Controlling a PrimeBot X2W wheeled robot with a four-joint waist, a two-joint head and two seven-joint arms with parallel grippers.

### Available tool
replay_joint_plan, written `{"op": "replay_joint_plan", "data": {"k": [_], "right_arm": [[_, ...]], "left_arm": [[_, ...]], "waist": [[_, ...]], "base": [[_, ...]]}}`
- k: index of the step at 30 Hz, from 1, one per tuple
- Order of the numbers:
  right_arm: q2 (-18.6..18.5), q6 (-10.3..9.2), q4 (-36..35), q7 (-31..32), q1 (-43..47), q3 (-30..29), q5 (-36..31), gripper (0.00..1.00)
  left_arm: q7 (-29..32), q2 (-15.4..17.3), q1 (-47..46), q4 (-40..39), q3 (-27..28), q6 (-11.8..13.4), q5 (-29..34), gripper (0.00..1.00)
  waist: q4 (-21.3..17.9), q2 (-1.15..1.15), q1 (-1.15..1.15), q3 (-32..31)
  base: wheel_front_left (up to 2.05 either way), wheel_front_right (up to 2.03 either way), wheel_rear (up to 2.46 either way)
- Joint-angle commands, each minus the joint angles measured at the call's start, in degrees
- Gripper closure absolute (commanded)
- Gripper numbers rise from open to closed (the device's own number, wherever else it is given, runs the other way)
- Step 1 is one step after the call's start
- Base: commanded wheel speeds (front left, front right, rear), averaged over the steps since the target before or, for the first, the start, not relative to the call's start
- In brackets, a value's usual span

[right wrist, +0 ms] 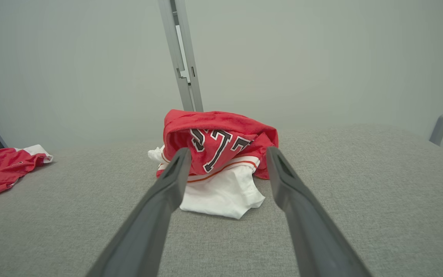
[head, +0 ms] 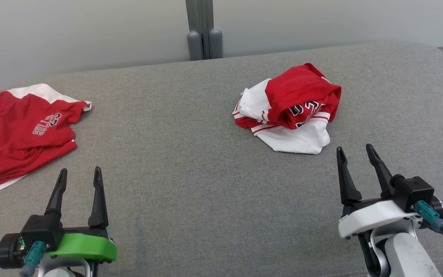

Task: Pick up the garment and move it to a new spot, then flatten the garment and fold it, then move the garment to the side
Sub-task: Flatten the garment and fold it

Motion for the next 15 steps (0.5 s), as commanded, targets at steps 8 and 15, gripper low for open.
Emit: {"op": "replay_joint_plan", "data": {"k": [8, 15], "right_arm": [[-0.1, -0.02, 0.1, -0.2, 0.5, -0.2, -0.4, 0.00], [-0.1, -0.02, 0.2, -0.2, 0.4, -0.5, -0.5, 0.00]], "left_arm": [[0.0, -0.4, 1.0, 0.0, 0.5, -0.5, 0.5, 0.00], [0.0, -0.6, 0.5, 0.3, 0.6, -0.7, 0.8, 0.00]], "waist": [[0.1, 0.00, 0.00, 0.0], [0.3, 0.00, 0.00, 0.1]], "base": [[0.00, 0.00, 0.00], [0.00, 0.00, 0.00]]}}
